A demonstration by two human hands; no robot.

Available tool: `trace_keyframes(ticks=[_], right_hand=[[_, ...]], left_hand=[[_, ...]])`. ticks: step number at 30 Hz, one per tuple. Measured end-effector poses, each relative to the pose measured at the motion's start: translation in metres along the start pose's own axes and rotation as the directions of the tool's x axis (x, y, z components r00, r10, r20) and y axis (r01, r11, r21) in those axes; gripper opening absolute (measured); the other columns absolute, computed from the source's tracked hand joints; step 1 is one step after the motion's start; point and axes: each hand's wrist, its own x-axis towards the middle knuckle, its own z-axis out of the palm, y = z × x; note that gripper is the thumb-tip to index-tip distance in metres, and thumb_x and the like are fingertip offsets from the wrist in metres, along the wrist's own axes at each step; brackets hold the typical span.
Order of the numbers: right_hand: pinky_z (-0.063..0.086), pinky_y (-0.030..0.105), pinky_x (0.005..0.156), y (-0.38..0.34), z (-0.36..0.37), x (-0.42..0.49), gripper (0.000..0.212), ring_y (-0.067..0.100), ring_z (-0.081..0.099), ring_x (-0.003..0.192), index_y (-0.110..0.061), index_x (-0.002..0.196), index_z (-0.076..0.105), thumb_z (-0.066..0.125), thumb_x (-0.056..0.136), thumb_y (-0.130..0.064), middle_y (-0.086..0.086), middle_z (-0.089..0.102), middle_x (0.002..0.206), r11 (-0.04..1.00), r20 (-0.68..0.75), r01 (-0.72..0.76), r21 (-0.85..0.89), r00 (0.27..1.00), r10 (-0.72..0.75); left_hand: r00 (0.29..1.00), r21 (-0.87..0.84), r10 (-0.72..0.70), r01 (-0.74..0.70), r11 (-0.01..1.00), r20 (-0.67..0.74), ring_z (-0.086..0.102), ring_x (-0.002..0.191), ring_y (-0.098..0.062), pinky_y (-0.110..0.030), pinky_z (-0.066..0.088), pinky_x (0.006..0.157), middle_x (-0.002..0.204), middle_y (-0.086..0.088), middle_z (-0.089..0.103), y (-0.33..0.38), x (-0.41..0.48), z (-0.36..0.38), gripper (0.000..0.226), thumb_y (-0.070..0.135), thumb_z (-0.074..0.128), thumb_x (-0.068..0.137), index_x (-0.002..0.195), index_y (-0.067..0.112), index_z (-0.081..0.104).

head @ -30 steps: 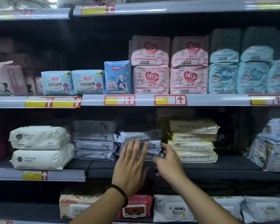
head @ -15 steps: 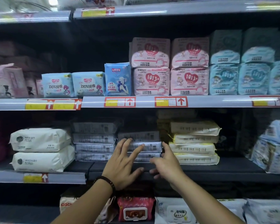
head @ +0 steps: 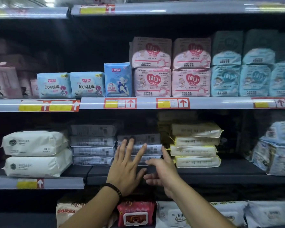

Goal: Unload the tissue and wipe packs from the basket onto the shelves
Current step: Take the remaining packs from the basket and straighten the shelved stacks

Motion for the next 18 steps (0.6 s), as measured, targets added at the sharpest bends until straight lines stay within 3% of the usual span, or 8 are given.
trace_keyframes(ticks=[3,6,10,15,18], right_hand=[[0.058,0.035,0.056,-0.003,0.010,0.000,0.093,0.024,0.067,0.061,-0.044,0.164,0.024,0.073,0.092,-0.012,0.006,0.073,0.099,1.000,0.053,-0.013,-0.007,0.999,0.013],[0.065,0.043,0.068,-0.005,0.011,0.004,0.093,0.033,0.074,0.073,-0.044,0.165,0.023,0.073,0.092,-0.014,0.006,0.070,0.104,0.999,0.089,-0.042,-0.006,0.995,0.042],[0.066,0.049,0.075,-0.007,0.000,0.006,0.094,0.034,0.078,0.071,-0.046,0.164,0.021,0.074,0.093,-0.015,0.003,0.069,0.118,0.999,0.052,-0.013,-0.044,0.999,0.016],[0.066,0.055,0.082,-0.020,0.000,0.009,0.098,0.040,0.080,0.085,-0.048,0.165,0.015,0.072,0.093,-0.013,0.011,0.060,0.137,0.999,0.063,-0.031,-0.038,0.997,0.034],[0.067,0.050,0.079,-0.023,0.007,0.007,0.099,0.039,0.080,0.086,-0.049,0.164,0.017,0.072,0.090,-0.012,0.014,0.058,0.144,0.998,0.116,-0.053,-0.020,0.992,0.055]], left_hand=[[1.000,0.006,-0.002,0.002,1.000,-0.005,0.014,0.159,-0.046,-0.060,0.021,0.128,0.172,-0.022,0.017,-0.009,-0.001,0.001,0.083,0.068,0.036,0.100,0.169,0.036,0.002],[1.000,0.025,0.011,-0.011,1.000,0.010,0.020,0.158,-0.047,-0.061,0.030,0.124,0.170,-0.023,0.022,-0.015,-0.001,-0.001,0.087,0.070,0.036,0.100,0.169,0.030,0.002],[0.998,0.034,-0.044,0.043,0.998,0.034,0.025,0.156,-0.047,-0.061,0.033,0.122,0.168,-0.023,0.027,-0.007,0.002,-0.010,0.092,0.070,0.036,0.096,0.169,0.030,-0.002],[0.994,0.052,-0.086,0.082,0.995,0.073,0.028,0.154,-0.050,-0.062,0.033,0.122,0.167,-0.023,0.032,-0.004,0.005,-0.010,0.086,0.069,0.035,0.096,0.169,0.026,0.018],[0.994,0.068,-0.053,0.046,0.997,0.100,0.032,0.151,-0.054,-0.065,0.035,0.119,0.164,-0.025,0.037,-0.008,0.004,-0.002,0.085,0.074,0.026,0.099,0.168,0.023,0.022]])
